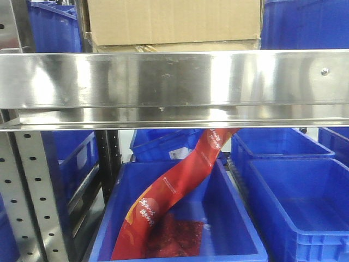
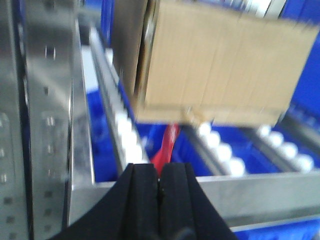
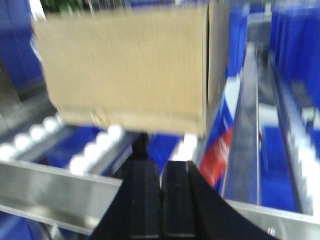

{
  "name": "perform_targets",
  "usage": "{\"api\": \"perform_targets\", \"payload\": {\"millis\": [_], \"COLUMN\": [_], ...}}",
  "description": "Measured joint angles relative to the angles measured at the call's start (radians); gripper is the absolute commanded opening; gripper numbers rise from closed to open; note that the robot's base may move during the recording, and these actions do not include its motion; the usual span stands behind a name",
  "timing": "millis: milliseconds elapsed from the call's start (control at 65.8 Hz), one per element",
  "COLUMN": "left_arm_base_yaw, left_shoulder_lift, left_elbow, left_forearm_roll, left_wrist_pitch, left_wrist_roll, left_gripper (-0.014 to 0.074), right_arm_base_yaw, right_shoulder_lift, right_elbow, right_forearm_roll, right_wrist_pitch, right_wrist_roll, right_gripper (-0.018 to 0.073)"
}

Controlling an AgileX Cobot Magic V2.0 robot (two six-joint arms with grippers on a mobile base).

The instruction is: Stack two boxes on right shelf middle

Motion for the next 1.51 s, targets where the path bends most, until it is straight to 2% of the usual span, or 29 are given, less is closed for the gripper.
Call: {"api": "perform_targets", "payload": {"millis": [365,502,563,684,775,851,943,1231,1505], "left_arm_base_yaw": [0.001,0.001,0.001,0.001,0.001,0.001,0.001,0.001,0.001], "left_shoulder_lift": [-0.102,-0.102,-0.102,-0.102,-0.102,-0.102,-0.102,-0.102,-0.102], "left_elbow": [0.0,0.0,0.0,0.0,0.0,0.0,0.0,0.0,0.0], "left_forearm_roll": [-0.002,-0.002,-0.002,-0.002,-0.002,-0.002,-0.002,-0.002,-0.002], "left_wrist_pitch": [-0.015,-0.016,-0.016,-0.016,-0.016,-0.016,-0.016,-0.016,-0.017], "left_wrist_roll": [-0.002,-0.002,-0.002,-0.002,-0.002,-0.002,-0.002,-0.002,-0.002], "left_gripper": [-0.0111,-0.0111,-0.0111,-0.0111,-0.0111,-0.0111,-0.0111,-0.0111,-0.0111], "right_arm_base_yaw": [0.0,0.0,-0.006,-0.101,-0.193,-0.26,-0.293,-0.299,-0.299], "right_shoulder_lift": [-0.085,-0.096,-0.12,-0.19,-0.237,-0.277,-0.346,-0.589,-0.625], "right_elbow": [0.0,0.0,0.0,0.017,0.066,0.137,0.235,0.505,0.553], "right_forearm_roll": [0.0,0.006,0.048,0.203,0.243,0.254,0.257,0.26,0.26], "right_wrist_pitch": [-0.132,-0.113,-0.057,0.008,-0.016,-0.023,-0.023,-0.023,-0.032], "right_wrist_roll": [0.0,-0.003,-0.07,-0.339,-0.403,-0.409,-0.391,-0.378,-0.376], "right_gripper": [-0.0163,-0.0163,-0.0163,-0.0163,-0.0163,-0.0163,-0.0163,-0.0163,-0.0163]}}
